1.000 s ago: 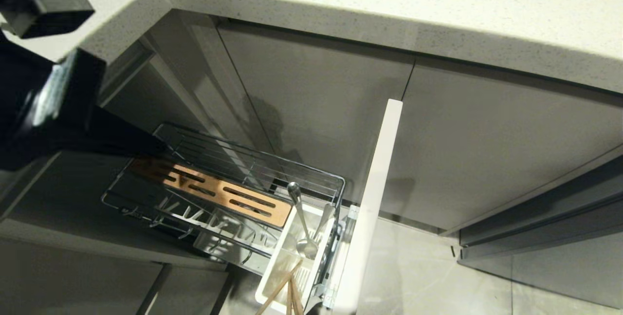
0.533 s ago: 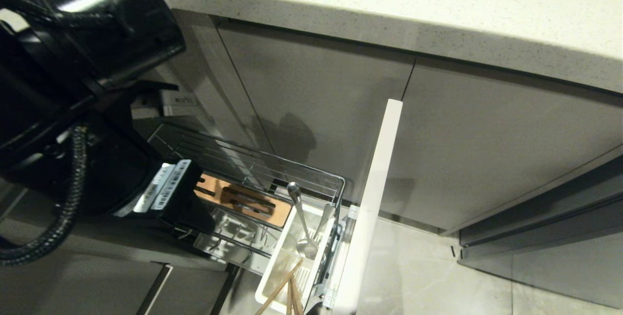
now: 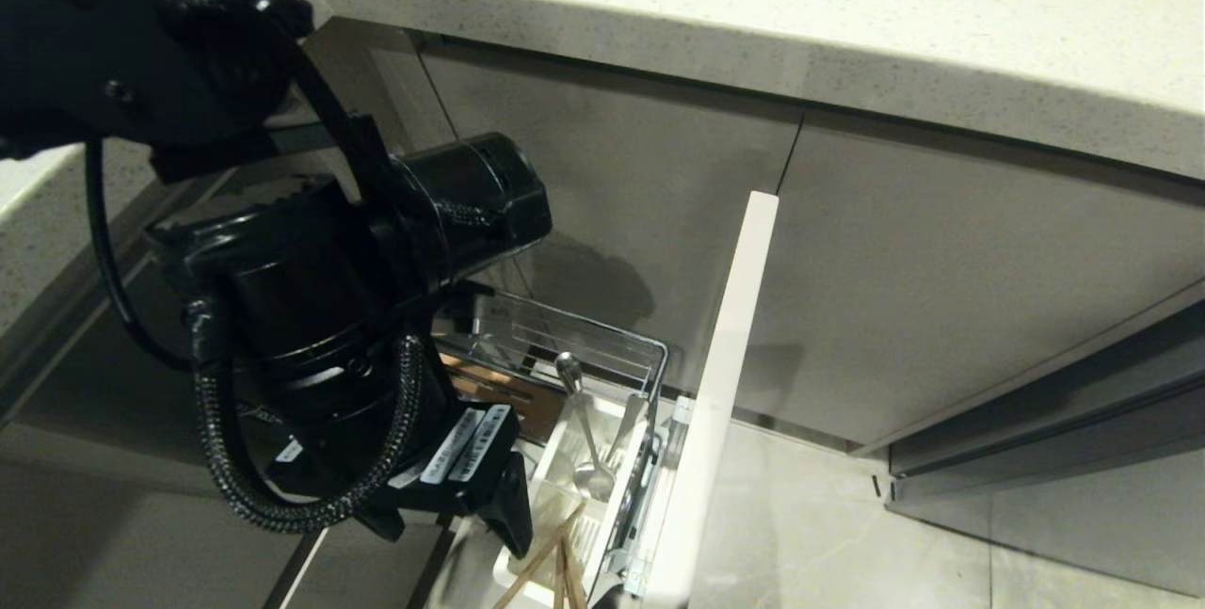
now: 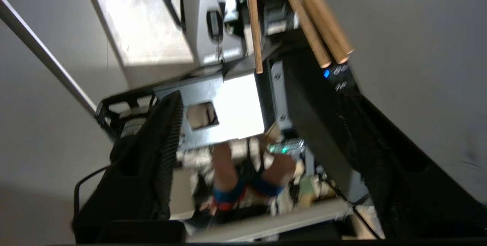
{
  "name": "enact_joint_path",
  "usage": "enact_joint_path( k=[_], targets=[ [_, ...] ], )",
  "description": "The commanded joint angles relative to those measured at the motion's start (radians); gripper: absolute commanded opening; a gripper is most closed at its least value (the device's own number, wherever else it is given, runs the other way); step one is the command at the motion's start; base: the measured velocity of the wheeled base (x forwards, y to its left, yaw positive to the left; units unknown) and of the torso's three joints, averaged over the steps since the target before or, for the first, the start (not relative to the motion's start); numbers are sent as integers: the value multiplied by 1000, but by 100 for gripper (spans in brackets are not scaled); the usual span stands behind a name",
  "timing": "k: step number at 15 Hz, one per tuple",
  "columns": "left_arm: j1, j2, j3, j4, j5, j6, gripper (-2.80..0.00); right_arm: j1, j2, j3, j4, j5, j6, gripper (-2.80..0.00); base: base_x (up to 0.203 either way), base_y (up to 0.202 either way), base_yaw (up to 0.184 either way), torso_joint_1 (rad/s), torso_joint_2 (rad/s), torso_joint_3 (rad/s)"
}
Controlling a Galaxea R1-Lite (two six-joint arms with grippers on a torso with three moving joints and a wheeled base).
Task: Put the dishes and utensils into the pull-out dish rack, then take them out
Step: Take the chopsticks out of the cupboard
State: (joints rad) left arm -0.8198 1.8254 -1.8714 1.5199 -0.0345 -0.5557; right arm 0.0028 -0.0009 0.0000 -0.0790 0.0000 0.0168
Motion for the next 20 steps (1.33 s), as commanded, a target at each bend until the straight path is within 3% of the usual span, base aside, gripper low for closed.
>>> enact_joint_path(
  k=[1, 3, 9, 20],
  targets=[
    [4, 34, 58, 10, -52, 17, 0, 0, 1, 26, -1, 0, 0, -280, 0, 0, 0, 0, 0, 0],
    [25, 46, 107, 10, -104, 58, 0, 0, 1, 26, -1, 0, 0, -280, 0, 0, 0, 0, 0, 0],
    [98, 79, 259, 10, -136, 142, 0, 0, 1, 26, -1, 0, 0, -280, 0, 0, 0, 0, 0, 0],
    [172, 222, 341, -52, -176, 137, 0, 0, 1, 26, -1, 0, 0, -280, 0, 0, 0, 0, 0, 0]
  ],
)
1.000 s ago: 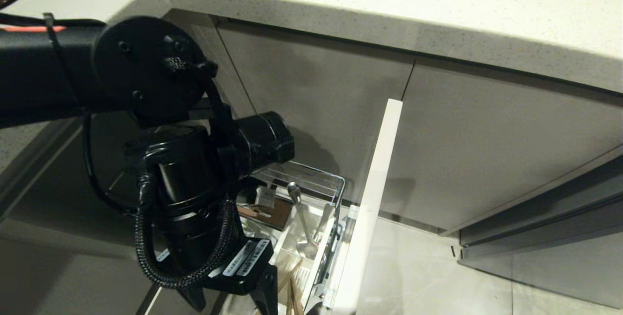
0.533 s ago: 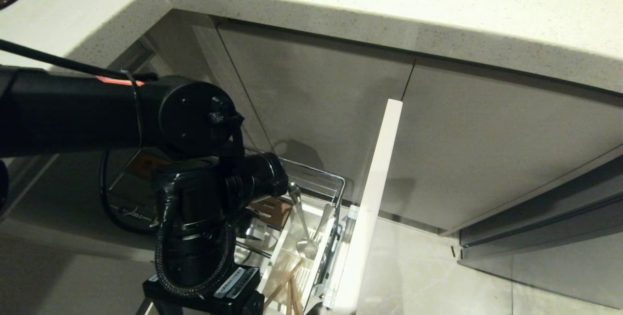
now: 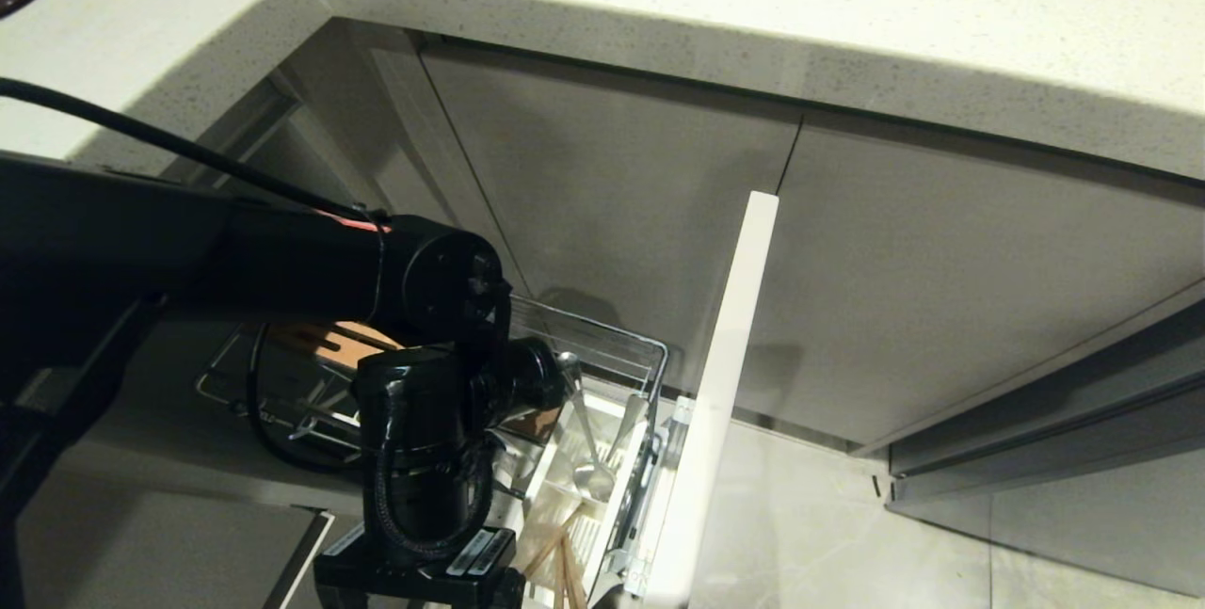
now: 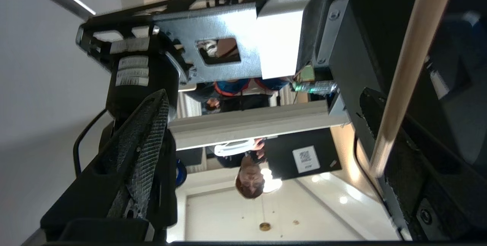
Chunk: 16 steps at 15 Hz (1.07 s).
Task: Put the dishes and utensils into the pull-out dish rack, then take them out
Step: Take the chopsticks out of the cupboard
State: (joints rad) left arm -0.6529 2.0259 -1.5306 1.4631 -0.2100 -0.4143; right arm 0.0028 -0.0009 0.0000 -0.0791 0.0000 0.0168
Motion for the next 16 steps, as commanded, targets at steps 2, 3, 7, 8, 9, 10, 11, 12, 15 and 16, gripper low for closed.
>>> enact_joint_path(
  k=[2, 3, 7, 8, 9, 10, 11, 12, 15, 16],
  targets=[
    [6, 42, -8, 0, -3, -6, 0, 0, 1, 28, -1, 0, 0, -280, 0, 0, 0, 0, 0, 0],
    [6, 48, -9, -6, -5, -6, 0, 0, 1, 26, -1, 0, 0, -280, 0, 0, 0, 0, 0, 0],
    [6, 66, -48, -27, -10, -53, 0, 0, 1, 26, -1, 0, 0, -280, 0, 0, 0, 0, 0, 0],
    [5, 68, -61, -30, -11, -56, 0, 0, 1, 26, -1, 0, 0, -280, 0, 0, 0, 0, 0, 0],
    [4, 70, -68, -30, -11, -57, 0, 0, 1, 27, -1, 0, 0, -280, 0, 0, 0, 0, 0, 0],
    [4, 73, -71, -30, -11, -57, 0, 0, 1, 26, -1, 0, 0, -280, 0, 0, 0, 0, 0, 0],
    [4, 74, -71, -30, -11, -57, 0, 0, 1, 26, -1, 0, 0, -280, 0, 0, 0, 0, 0, 0],
    [4, 75, -71, -29, -11, -57, 0, 0, 1, 26, -1, 0, 0, -280, 0, 0, 0, 0, 0, 0],
    [3, 76, -74, -29, -11, -58, -223, 0, 1, 26, -1, 0, 0, -280, 0, 0, 0, 0, 0, 0],
    [2, 76, -80, -23, -11, -58, -280, 0, 1, 26, -1, 0, 0, -280, 0, 0, 0, 0, 0, 0]
  ],
)
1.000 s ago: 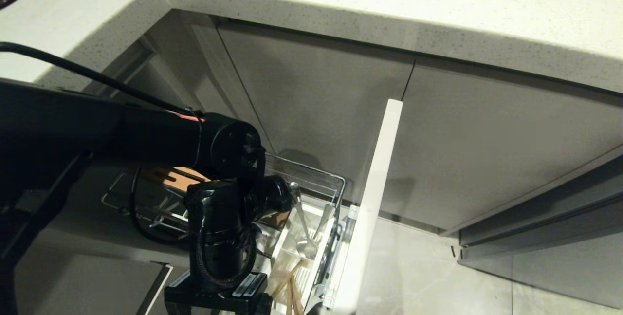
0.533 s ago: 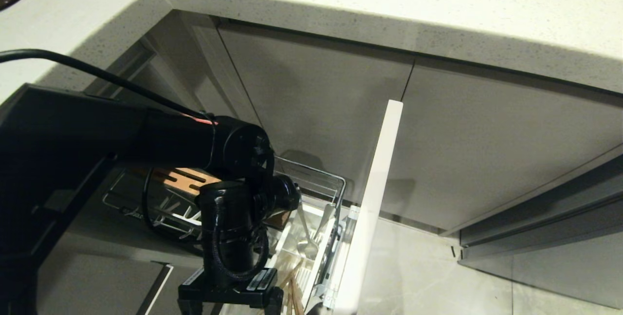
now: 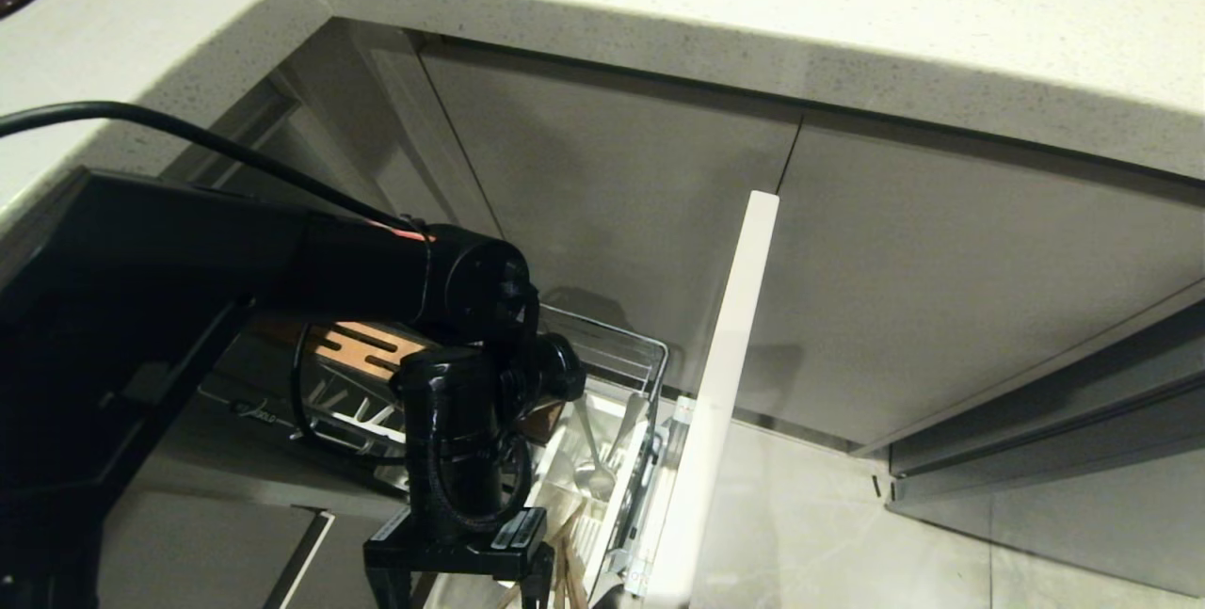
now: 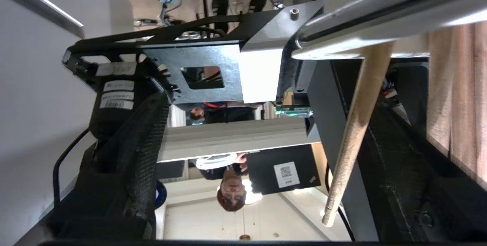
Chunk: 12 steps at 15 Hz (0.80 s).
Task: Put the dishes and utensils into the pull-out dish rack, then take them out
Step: Take the chopsticks out of the cupboard
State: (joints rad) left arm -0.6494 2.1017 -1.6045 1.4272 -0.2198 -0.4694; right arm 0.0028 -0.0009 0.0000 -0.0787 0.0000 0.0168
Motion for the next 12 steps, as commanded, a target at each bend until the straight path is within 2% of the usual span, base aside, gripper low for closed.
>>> enact_joint_path(
  k=[1, 7, 9, 12],
  targets=[
    [-1, 0, -8, 13, -2, -3, -280, 0, 1, 27, -1, 0, 0, -280, 0, 0, 0, 0, 0, 0],
    [-6, 0, -14, 15, -11, -5, -280, 0, 1, 26, -1, 0, 0, -280, 0, 0, 0, 0, 0, 0],
    [-11, -2, -32, 15, -22, -45, -280, 0, 1, 27, -1, 0, 0, -280, 0, 0, 0, 0, 0, 0],
    [-22, -7, -40, 20, -29, -51, -280, 0, 1, 26, -1, 0, 0, -280, 0, 0, 0, 0, 0, 0]
  ],
)
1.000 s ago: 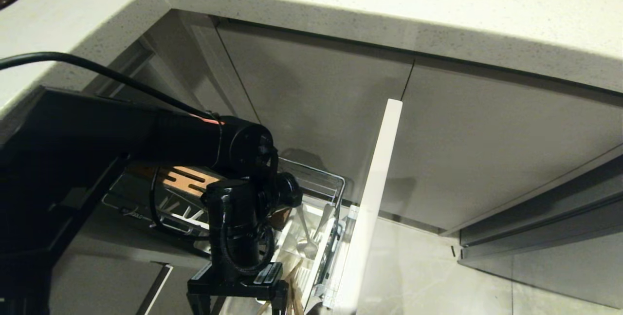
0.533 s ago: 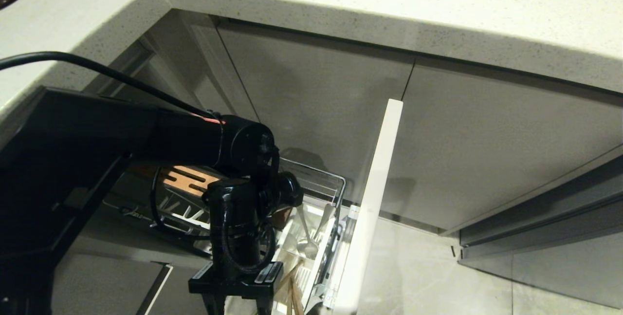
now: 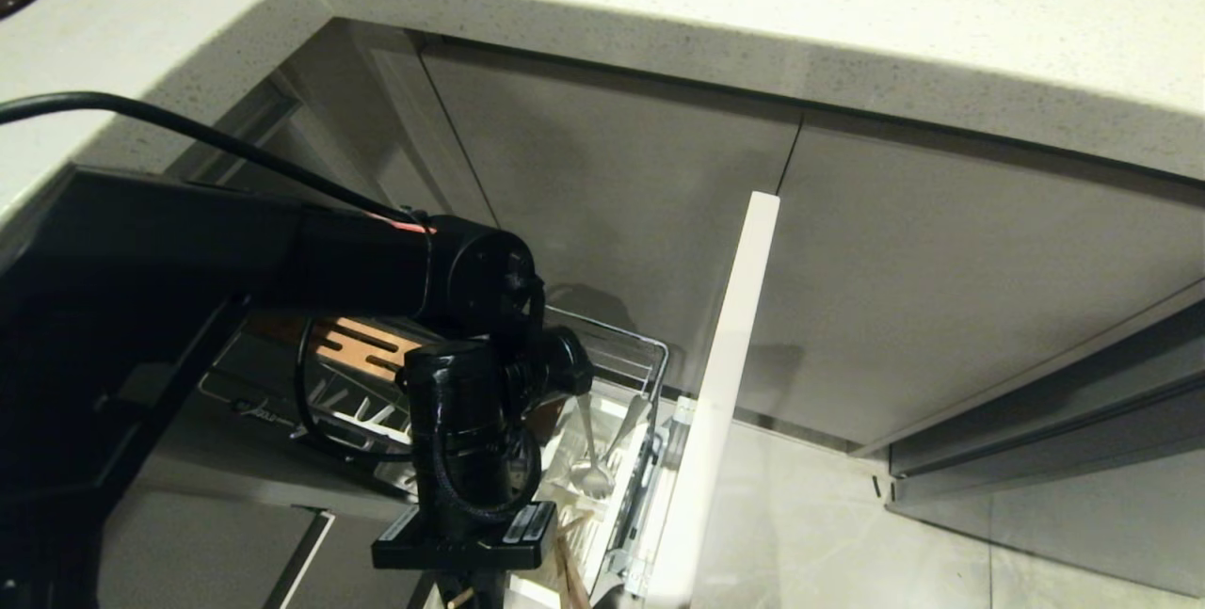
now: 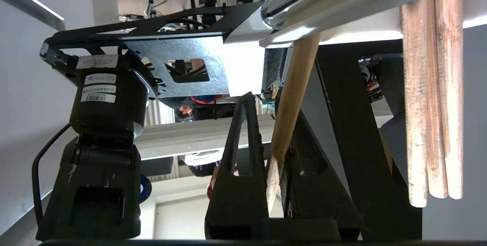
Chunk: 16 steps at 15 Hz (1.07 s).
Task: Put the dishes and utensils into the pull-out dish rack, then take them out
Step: Take the chopsticks out of the cupboard
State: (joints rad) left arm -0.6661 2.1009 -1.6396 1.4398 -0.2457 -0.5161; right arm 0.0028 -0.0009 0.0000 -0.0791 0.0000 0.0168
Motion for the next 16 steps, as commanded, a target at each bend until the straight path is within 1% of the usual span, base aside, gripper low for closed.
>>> enact_joint_path(
  k=[1, 5, 9, 12, 16],
  targets=[
    [-8, -16, -4, 8, -4, -5, -280, 0, 1, 26, -1, 0, 0, -280, 0, 0, 0, 0, 0, 0],
    [-18, -78, -1, 47, -23, -24, -280, 0, 1, 26, -1, 0, 0, -280, 0, 0, 0, 0, 0, 0],
    [-24, -214, 33, 72, -23, -29, -280, 0, 1, 26, -1, 0, 0, -280, 0, 0, 0, 0, 0, 0],
    [-24, -328, 68, 79, -20, -55, -280, 0, 1, 26, -1, 0, 0, -280, 0, 0, 0, 0, 0, 0],
    [-25, -458, 83, 90, -20, -70, -280, 0, 1, 27, -1, 0, 0, -280, 0, 0, 0, 0, 0, 0]
  ],
)
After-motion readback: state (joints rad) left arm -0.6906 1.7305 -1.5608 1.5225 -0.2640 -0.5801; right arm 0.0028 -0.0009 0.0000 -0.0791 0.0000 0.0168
